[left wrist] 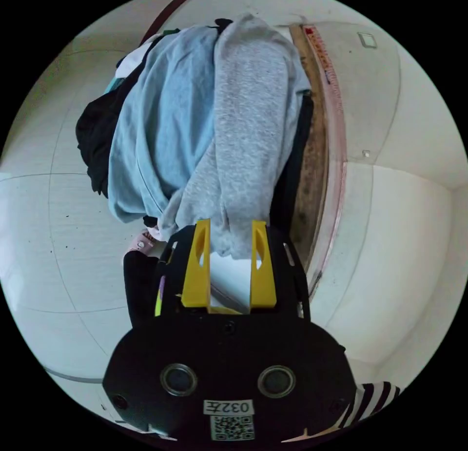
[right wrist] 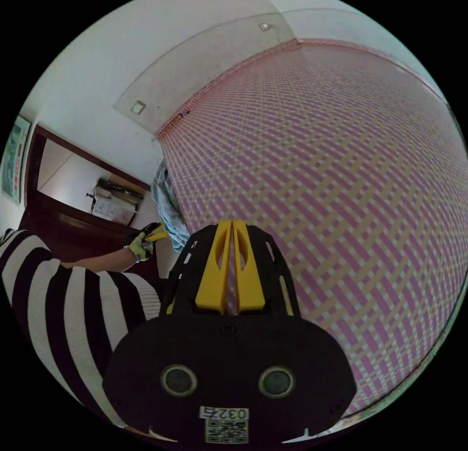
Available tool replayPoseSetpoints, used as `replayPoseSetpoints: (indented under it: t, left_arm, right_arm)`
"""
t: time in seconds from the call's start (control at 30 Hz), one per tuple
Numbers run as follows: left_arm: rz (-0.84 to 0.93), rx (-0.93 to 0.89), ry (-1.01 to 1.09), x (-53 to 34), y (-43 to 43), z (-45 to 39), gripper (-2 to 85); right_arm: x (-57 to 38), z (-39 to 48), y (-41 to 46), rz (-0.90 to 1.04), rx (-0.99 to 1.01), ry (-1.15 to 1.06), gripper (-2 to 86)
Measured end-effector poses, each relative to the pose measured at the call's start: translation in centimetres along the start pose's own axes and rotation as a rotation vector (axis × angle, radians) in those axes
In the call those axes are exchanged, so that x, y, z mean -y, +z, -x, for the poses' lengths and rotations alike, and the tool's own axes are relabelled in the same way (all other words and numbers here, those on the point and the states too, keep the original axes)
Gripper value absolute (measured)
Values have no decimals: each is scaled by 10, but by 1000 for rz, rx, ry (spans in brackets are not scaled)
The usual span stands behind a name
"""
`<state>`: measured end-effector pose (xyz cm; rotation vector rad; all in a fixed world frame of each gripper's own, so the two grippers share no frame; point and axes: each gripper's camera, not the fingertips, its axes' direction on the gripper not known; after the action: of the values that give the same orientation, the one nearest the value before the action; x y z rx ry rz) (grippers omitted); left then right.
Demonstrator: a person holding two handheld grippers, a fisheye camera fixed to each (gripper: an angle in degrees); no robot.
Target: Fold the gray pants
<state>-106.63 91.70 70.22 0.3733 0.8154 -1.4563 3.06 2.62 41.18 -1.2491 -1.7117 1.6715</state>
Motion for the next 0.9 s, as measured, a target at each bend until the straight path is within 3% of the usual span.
replayPoseSetpoints:
  t: [0.07, 0.23, 0.43, 0.63, 0.8, 0.9]
  left_arm:
    - [-24, -115, -50, -1, -20, -11, 88]
    - [49, -97, -42, -17, -47, -44, 89]
    - [-6, -155, -42, -68, -92, -82, 24]
    - [-64, -30, 98, -129, -144, -134, -11]
    - [48, -200, 51, -153, -155, -128, 35]
    - [61, -258, 28, -177, -176, -125, -4]
  right_arm:
    - [2, 7, 26, 14, -27, -51, -10]
    - [-8, 0, 69, 25, -46, -103, -10]
    - [-45, -30, 106, 49, -40, -132, -10]
    - [-79, -75, 125, 58, 2, -148, -10]
    - [-97, -103, 118, 21, 23, -195, -10]
    - [-111, -121, 108, -5, 14, -219, -10]
